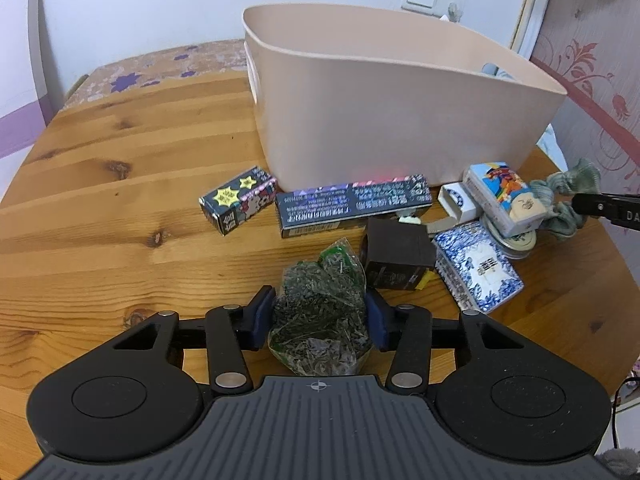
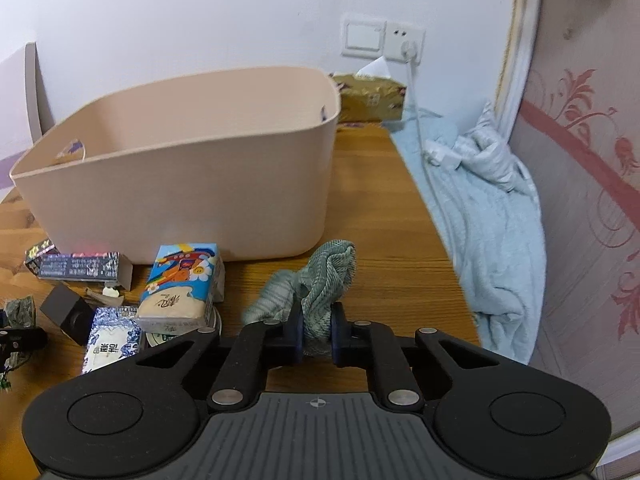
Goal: Organize objects
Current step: 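Grasp the green herb bag with the left tool while the right tool grasps the grey-green scrunchie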
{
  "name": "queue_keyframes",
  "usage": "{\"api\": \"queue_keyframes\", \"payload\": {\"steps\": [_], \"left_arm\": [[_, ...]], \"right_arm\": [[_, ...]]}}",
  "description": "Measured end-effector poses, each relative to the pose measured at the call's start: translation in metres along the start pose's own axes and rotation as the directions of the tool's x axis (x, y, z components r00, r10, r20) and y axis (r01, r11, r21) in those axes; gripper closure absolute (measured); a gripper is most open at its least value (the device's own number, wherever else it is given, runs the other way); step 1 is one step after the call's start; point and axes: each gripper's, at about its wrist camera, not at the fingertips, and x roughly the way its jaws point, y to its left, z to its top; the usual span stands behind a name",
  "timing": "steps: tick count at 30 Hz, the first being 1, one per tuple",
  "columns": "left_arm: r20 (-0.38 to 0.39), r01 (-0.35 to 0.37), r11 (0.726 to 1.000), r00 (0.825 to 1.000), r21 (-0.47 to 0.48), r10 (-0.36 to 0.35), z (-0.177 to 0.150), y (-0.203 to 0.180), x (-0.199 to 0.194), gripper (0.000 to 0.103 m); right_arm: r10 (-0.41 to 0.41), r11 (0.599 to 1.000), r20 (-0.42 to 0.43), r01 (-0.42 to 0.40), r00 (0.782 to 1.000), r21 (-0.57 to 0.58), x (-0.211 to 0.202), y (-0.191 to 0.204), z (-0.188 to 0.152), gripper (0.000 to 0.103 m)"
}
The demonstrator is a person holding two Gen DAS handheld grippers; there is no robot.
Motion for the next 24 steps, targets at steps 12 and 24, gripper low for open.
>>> {"api": "queue_keyframes", "payload": {"steps": [12,24], "left_arm": [[0.147,0.028,0.999,0.989,0.028,-0.032,0.025,-0.009,-0.045,0.055],[0.302,0.038,0.999,0.952,0.031,-0.046,0.074,-0.014,-0.070,0.055]], "right_arm": [[0.059,0.997,0.062,-0.061,0.996,0.041,-0.044,-0.011,0.003,0.091],[0.075,0.997,0.206,-0.076,0.976,-0.002,-0.079,-0.009,0.039,0.091]]}}
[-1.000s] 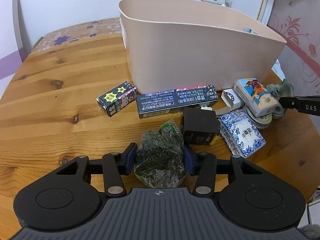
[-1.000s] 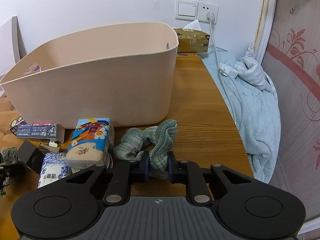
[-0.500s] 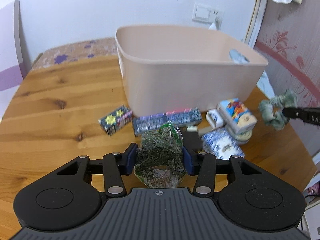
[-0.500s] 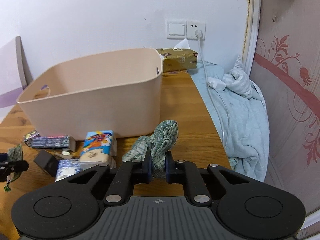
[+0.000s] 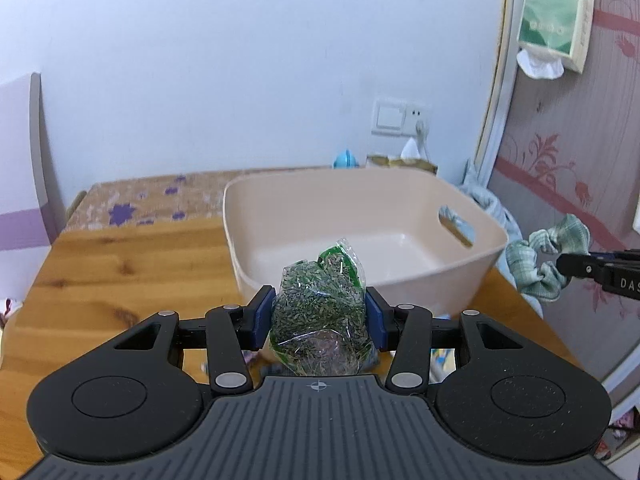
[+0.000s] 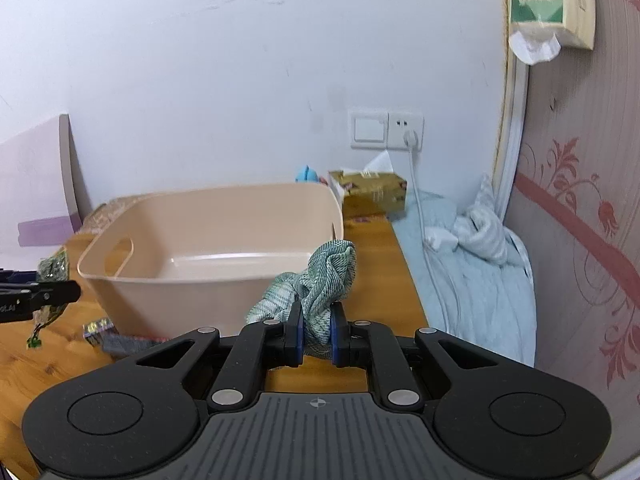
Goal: Organize objects
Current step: 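Grasp the green herb bag with the left tool while the right tool grasps the grey-green scrunchie, then carry both items over the basket and open both tools to drop them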
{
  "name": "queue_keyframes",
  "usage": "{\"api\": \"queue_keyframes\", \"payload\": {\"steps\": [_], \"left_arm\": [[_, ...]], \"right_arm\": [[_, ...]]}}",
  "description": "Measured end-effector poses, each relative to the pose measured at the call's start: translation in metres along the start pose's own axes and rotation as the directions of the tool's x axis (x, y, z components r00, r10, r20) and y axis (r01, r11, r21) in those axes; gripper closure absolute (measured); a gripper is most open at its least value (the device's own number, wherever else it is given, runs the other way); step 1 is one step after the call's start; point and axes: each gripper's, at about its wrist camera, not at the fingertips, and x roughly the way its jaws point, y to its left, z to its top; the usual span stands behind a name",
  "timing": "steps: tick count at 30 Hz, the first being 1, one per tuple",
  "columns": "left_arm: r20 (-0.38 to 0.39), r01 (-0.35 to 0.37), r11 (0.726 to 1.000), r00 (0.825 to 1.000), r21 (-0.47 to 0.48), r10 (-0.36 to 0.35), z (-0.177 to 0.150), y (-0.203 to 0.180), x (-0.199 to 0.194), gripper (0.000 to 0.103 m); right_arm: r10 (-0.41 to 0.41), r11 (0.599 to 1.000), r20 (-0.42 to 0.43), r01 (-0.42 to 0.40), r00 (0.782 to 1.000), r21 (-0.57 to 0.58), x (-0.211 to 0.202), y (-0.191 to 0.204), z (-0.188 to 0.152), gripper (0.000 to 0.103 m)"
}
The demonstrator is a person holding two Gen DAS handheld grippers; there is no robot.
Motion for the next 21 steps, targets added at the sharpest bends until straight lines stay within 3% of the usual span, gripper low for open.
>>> {"api": "queue_keyframes", "payload": {"steps": [10,21], "left_arm": [[0.039,0.003,1.000,0.999,0.008,-0.003,0.033,-0.009,0.022,0.054],[0.000,-0.017,0.999,1.000,0.042,0.017,0.057,-0.017,0.082,0.054]], "right_arm": [[0.026,1.000,0.051,-0.026,0.998,-0.007,0.009,0.006,0.026,0.091],[0.082,0.997,0.047,-0.081,0.996,-0.018,0.051,0.016,0.049,0.091]]}}
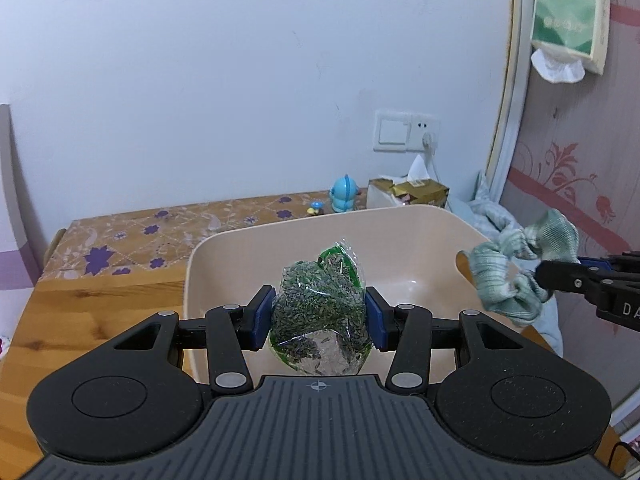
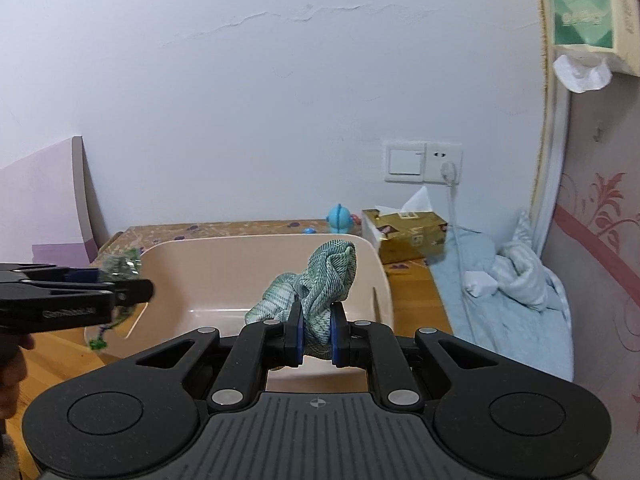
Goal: Organize objects
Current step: 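Carry both items over the basket and open both tools to drop them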
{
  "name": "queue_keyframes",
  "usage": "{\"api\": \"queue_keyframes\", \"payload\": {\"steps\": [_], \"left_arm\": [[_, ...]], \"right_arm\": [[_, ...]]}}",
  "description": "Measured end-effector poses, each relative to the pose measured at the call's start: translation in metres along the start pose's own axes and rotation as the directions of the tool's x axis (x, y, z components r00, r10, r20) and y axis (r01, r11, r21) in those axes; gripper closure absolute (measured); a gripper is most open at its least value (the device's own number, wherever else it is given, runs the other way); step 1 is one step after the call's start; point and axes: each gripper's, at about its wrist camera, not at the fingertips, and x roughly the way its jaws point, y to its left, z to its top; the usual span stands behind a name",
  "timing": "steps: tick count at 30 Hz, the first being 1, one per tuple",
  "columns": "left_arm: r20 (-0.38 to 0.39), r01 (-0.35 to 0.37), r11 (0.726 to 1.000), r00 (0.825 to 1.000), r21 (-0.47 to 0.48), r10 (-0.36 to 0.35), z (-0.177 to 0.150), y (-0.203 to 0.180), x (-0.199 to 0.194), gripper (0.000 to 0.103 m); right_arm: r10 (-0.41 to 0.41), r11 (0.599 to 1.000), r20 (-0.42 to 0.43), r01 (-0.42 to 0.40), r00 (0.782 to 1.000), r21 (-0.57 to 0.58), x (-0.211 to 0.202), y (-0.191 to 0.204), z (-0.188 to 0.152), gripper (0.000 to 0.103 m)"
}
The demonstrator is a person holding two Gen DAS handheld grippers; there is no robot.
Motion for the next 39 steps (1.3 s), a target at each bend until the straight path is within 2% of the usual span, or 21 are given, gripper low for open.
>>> {"api": "queue_keyframes", "payload": {"steps": [4,12,20,26,30,33,35,36,37,38,39], "left_arm": [[-0.032,-0.006,1.000,0.999,0.009,0.006,0.003,-0.001,0.025,0.054],[-0.142,0.036,0.998,0.989,0.048,-0.029,0.007,-0.003,0.072,0.054],[-0.296,0.082,0.996,0.952,0.027,-0.071,0.008,-0.001,0.109,0.054],[-0.363,0.086,0.996,0.928,-0.006,-0.082,0.010,0.004,0.122,0.054],[-0.413,0.097,0.994,0.905,-0.044,-0.107,0.011,0.008,0.131,0.054],[-0.425,0.095,0.994,0.899,-0.046,-0.106,0.011,0.008,0.134,0.054],[-0.431,0.090,0.995,0.897,-0.050,-0.103,0.011,0.009,0.133,0.053],[-0.426,0.085,0.995,0.899,-0.057,-0.101,0.012,0.009,0.132,0.049],[-0.420,0.081,0.995,0.902,-0.062,-0.100,0.013,0.010,0.130,0.045],[-0.413,0.076,0.995,0.906,-0.064,-0.096,0.013,0.010,0.129,0.039],[-0.403,0.069,0.995,0.911,-0.066,-0.090,0.014,0.011,0.127,0.034]], "right_arm": [[0.008,1.000,-0.020,-0.008,1.000,-0.008,0.021,0.004,0.005,0.091],[0.009,0.999,-0.091,-0.012,0.996,-0.033,0.066,0.014,0.007,0.091],[0.011,0.996,-0.185,-0.027,0.983,-0.084,0.095,0.027,0.006,0.091],[0.004,0.992,-0.259,-0.037,0.966,-0.122,0.107,0.033,0.004,0.091],[0.010,0.991,-0.323,-0.052,0.946,-0.122,0.116,0.033,0.001,0.090],[0.011,0.992,-0.353,-0.055,0.936,-0.116,0.120,0.032,-0.001,0.090],[0.000,0.992,-0.362,-0.047,0.932,-0.121,0.120,0.032,-0.003,0.088],[-0.005,0.992,-0.366,-0.043,0.931,-0.123,0.120,0.032,-0.005,0.087],[-0.010,0.992,-0.368,-0.038,0.930,-0.122,0.120,0.031,-0.006,0.082],[-0.014,0.992,-0.367,-0.033,0.930,-0.121,0.119,0.030,-0.006,0.070],[-0.018,0.992,-0.361,-0.027,0.932,-0.120,0.118,0.029,-0.006,0.068]]}}
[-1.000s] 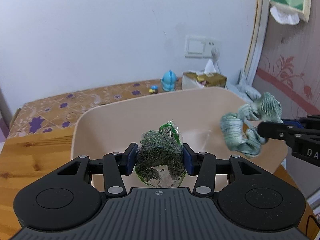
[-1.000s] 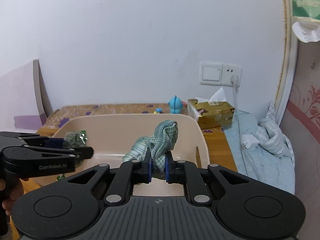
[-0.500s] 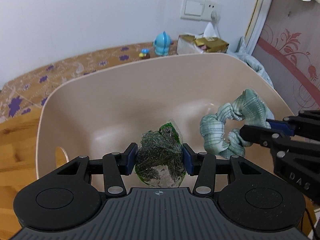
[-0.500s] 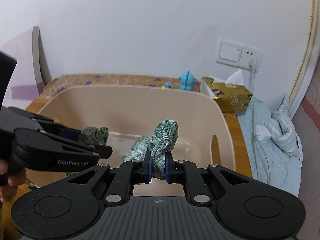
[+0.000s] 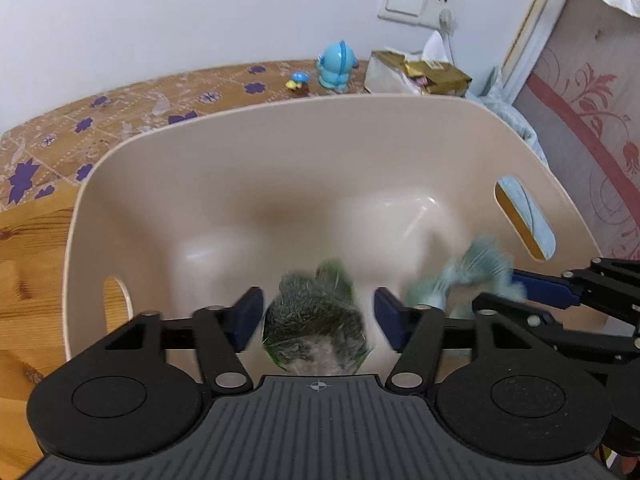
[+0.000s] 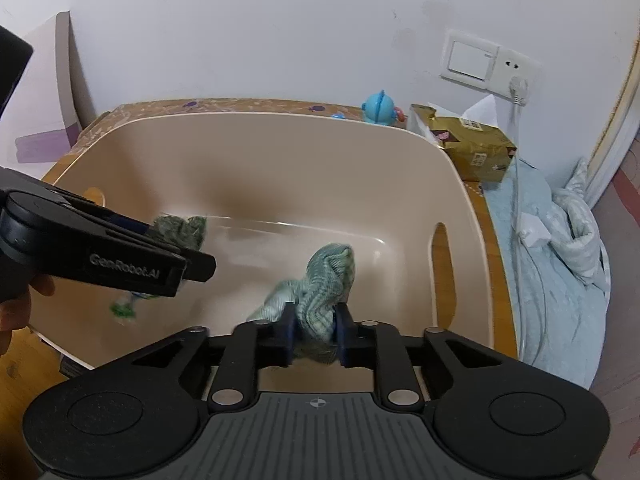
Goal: Organize objects
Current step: 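Carry both items over the basket and open both tools to drop them, then grasp the dark star-printed box with the left tool while the right tool grasps the cartoon tissue pack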
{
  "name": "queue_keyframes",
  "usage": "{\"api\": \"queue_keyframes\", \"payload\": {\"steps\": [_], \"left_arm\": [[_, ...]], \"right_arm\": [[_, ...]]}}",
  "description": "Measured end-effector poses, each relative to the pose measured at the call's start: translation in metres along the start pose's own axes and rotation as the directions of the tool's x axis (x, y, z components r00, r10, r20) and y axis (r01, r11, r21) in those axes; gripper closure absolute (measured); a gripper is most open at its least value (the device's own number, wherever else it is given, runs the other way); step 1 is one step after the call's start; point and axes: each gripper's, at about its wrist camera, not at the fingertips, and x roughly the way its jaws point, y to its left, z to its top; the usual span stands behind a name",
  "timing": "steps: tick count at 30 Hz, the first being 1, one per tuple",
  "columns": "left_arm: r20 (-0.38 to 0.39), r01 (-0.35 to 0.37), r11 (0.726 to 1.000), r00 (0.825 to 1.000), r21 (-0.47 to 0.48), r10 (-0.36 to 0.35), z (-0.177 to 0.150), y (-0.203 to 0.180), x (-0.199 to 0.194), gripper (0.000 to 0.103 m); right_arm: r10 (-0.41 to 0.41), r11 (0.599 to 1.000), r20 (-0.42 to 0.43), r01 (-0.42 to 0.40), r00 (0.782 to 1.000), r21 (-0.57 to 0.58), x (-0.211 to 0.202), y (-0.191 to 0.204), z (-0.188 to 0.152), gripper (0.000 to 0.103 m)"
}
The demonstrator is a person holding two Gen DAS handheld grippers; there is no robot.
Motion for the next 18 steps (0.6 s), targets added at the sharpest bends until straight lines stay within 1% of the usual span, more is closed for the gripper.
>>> {"api": "queue_keyframes", "payload": {"steps": [2,3,5,7,9,10,12,14,17,18], "left_arm": [[0.021,-0.009,1.000,1.000,-0.006,0.009,0.000,0.000,-0.003,0.028],[0.024,-0.014,1.000,1.000,-0.012,0.015,0.000,0.000,-0.005,0.027],[0.032,-0.012,1.000,0.999,-0.020,0.013,0.000,0.000,-0.009,0.027],[0.054,-0.010,1.000,0.998,-0.021,0.011,-0.001,-0.001,-0.016,0.027],[0.091,-0.017,1.000,0.996,-0.014,0.018,-0.001,-0.004,-0.027,0.027],[0.110,-0.018,1.000,0.994,-0.011,0.019,-0.002,-0.005,-0.033,0.026],[0.142,-0.010,1.000,0.990,-0.008,0.011,-0.002,-0.006,-0.045,0.022],[0.167,-0.002,1.000,0.986,-0.010,0.004,-0.005,-0.005,-0.057,0.022],[0.205,-0.002,1.000,0.979,-0.003,0.002,-0.010,-0.006,-0.074,0.021],[0.214,-0.004,1.000,0.977,0.001,0.003,-0.012,-0.007,-0.079,0.020]], "right_arm": [[0.000,1.000,0.014,0.000,1.000,0.003,-0.005,-0.001,-0.001,0.057],[-0.004,1.000,0.022,0.004,1.000,0.001,-0.008,0.000,-0.002,0.054],[-0.015,1.000,0.045,0.015,0.999,-0.006,-0.016,0.001,-0.004,0.042],[-0.021,1.000,0.069,0.021,0.997,-0.008,-0.026,0.002,-0.004,0.036],[-0.022,1.000,0.090,0.023,0.996,-0.001,-0.036,0.002,-0.003,0.029],[-0.022,1.000,0.100,0.022,0.995,0.004,-0.039,0.001,-0.002,0.024],[-0.021,1.000,0.116,0.019,0.993,0.018,-0.047,0.000,-0.003,0.019],[-0.022,0.999,0.128,0.018,0.992,0.031,-0.055,0.000,-0.004,0.012],[-0.037,0.999,0.151,0.033,0.988,0.032,-0.065,0.002,-0.008,0.005],[-0.043,0.999,0.158,0.039,0.987,0.031,-0.069,0.004,-0.010,0.005]]}}
